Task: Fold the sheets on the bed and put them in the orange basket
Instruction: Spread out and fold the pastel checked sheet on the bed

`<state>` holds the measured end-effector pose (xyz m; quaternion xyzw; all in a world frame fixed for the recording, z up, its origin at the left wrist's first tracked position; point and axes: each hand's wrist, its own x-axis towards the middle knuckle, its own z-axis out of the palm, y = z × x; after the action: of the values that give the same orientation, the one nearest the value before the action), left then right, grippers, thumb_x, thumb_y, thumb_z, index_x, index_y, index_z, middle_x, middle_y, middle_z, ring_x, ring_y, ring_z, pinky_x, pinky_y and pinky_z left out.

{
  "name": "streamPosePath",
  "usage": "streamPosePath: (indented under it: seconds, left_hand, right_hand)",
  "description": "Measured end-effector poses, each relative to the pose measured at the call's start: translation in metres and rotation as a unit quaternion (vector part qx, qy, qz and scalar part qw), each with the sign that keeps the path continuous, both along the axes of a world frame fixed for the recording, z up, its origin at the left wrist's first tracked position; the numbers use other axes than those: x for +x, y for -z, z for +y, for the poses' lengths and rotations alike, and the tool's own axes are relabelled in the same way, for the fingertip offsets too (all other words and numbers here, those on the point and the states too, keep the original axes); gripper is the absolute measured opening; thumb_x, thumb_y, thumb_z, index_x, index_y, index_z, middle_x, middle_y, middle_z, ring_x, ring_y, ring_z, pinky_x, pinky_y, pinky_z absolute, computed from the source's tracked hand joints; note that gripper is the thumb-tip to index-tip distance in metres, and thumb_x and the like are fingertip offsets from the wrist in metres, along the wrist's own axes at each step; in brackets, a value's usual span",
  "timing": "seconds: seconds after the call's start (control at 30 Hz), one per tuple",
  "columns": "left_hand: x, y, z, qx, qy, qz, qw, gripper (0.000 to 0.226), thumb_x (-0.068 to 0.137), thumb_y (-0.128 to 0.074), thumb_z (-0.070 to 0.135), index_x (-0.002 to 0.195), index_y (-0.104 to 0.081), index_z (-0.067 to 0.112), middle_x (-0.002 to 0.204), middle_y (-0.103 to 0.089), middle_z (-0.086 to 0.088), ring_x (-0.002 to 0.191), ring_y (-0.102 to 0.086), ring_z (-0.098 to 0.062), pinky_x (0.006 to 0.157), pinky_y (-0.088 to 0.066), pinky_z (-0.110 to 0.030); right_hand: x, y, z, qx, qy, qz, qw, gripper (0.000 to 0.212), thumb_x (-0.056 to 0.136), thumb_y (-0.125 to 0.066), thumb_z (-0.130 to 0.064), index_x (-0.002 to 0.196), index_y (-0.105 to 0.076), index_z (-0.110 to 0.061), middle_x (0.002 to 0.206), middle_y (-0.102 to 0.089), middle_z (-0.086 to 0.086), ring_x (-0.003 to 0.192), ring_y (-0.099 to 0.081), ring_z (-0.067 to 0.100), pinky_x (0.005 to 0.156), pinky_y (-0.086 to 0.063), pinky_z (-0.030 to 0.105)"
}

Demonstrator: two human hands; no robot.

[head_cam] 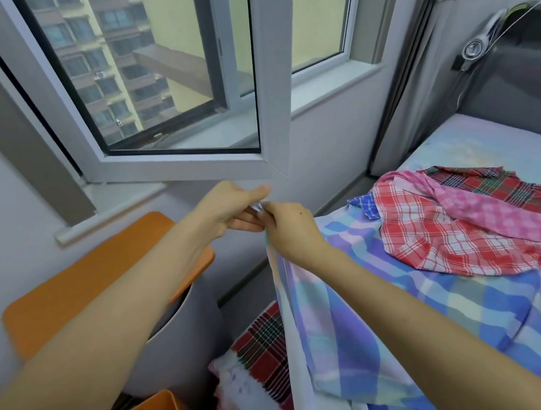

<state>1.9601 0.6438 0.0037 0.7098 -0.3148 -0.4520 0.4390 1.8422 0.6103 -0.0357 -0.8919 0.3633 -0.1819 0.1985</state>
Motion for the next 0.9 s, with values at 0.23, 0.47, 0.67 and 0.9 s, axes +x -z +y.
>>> streamPosePath:
  seconds: [0.23,0.47,0.67,0.9]
  left_hand:
    - [-0.002,-0.018,0.005,0.007,0.021,-0.015,1.000,0.007,0.091,-0.052,-0.004,0.096,-0.057,-0.004,0.076,-0.064,-0.020,0.051,-0.067,-0.018,0.052,-0.058,-0.027]
    - [-0.022,-0.048,0.007,-0.066,-0.023,-0.019,0.997,0.019,0.088,-0.048,-0.012,0.086,-0.053,0.007,0.074,-0.057,-0.014,0.040,-0.062,-0.016,0.044,-0.053,-0.022]
    - [-0.066,-0.077,0.014,-0.109,-0.023,-0.005,0.994,0.023,0.088,-0.047,-0.012,0.079,-0.052,0.008,0.072,-0.055,-0.011,0.039,-0.062,-0.018,0.046,-0.054,-0.022]
    - [-0.135,-0.107,0.041,-0.135,0.000,-0.010,0.991,0.023,0.088,-0.045,-0.012,0.078,-0.053,0.007,0.074,-0.056,-0.012,0.040,-0.062,-0.019,0.049,-0.056,-0.023]
  right_hand:
    - [-0.015,0.000,0.006,0.223,0.031,-0.200,0.954,0.045,0.085,-0.067,-0.015,0.128,-0.053,-0.014,0.065,-0.048,-0.011,0.059,-0.050,0.002,0.061,-0.042,0.012]
    - [-0.051,0.024,0.029,0.138,0.131,-0.223,0.956,0.034,0.080,-0.069,-0.023,0.102,-0.043,-0.018,0.075,-0.057,-0.006,0.072,-0.056,0.016,0.072,-0.047,0.035]
    - [-0.119,0.057,0.071,0.093,0.191,-0.253,0.944,0.014,0.098,-0.043,-0.038,0.088,-0.048,-0.029,0.074,-0.053,-0.011,0.070,-0.052,0.010,0.068,-0.043,0.034]
    - [-0.161,0.050,0.101,0.058,0.280,-0.237,0.928,0.028,0.082,-0.062,-0.046,0.088,-0.053,-0.020,0.081,-0.060,-0.007,0.074,-0.058,0.016,0.071,-0.048,0.037]
